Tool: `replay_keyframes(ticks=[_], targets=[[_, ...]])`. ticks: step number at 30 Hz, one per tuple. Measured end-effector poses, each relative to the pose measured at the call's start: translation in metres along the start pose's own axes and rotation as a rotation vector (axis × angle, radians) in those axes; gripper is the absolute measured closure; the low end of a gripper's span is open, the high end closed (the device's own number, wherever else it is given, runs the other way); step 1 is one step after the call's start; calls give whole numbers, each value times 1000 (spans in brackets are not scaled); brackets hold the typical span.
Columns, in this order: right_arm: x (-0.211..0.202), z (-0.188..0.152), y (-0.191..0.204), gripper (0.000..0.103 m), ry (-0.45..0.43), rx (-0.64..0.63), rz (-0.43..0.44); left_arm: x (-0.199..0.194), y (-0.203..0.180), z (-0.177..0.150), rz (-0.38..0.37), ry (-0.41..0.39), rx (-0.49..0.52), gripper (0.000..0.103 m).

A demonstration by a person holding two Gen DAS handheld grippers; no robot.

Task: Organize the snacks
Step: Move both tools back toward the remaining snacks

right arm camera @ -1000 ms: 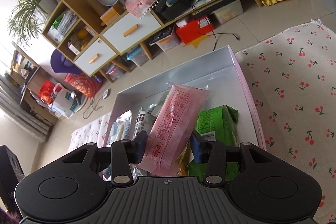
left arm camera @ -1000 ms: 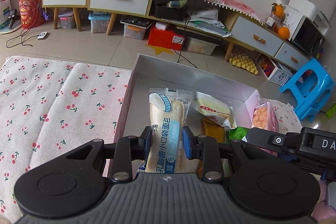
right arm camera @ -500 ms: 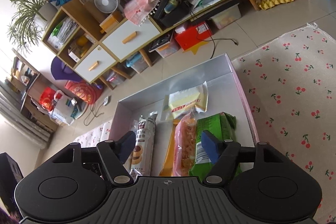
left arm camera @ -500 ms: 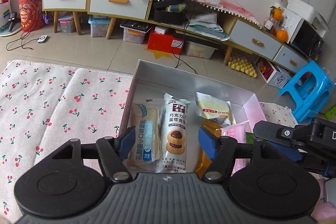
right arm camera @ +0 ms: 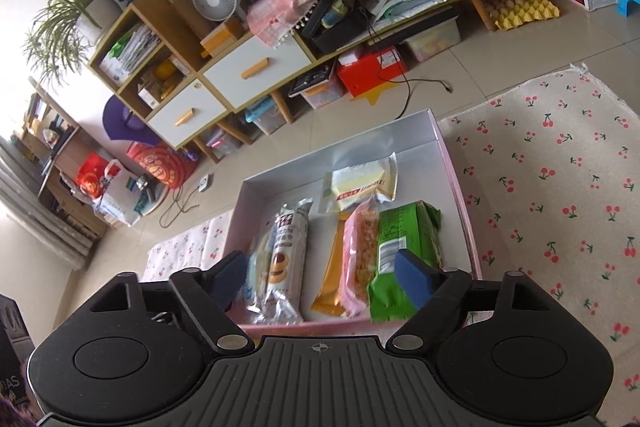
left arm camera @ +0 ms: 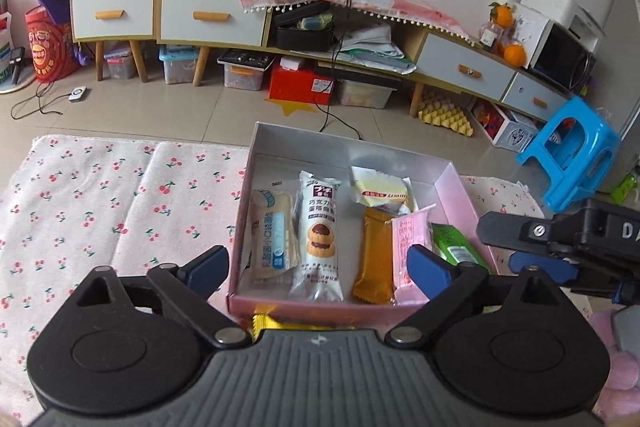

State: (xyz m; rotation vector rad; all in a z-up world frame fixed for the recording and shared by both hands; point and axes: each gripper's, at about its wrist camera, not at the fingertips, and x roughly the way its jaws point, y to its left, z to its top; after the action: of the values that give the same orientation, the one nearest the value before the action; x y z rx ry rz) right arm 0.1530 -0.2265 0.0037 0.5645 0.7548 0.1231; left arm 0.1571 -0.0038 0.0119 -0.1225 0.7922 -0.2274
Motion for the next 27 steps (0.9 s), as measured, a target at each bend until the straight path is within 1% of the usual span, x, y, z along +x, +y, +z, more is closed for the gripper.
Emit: replay_keyframes(ticks=[3,11,17,20,23,27], targets=[[-10,-5,5,16,0,-15,5,-9,0,-4,20,3,18,5],[-34,-18,20,16,10,-78,-9,-32,3,-16,38,15,59,3],[-47,-30,30,16,31,-121,7,-47,7,-25,36,17,67,1],[-51,-39,32,13,42,-151,3,-52,9,-31,31,22,70,1],[-54,-50,36,12,51,-188,-2,-59,11,-41,23,18,76,1],[-55,-65,34,12,50,-214,17,-66,16,-56,18,-18,87,1]])
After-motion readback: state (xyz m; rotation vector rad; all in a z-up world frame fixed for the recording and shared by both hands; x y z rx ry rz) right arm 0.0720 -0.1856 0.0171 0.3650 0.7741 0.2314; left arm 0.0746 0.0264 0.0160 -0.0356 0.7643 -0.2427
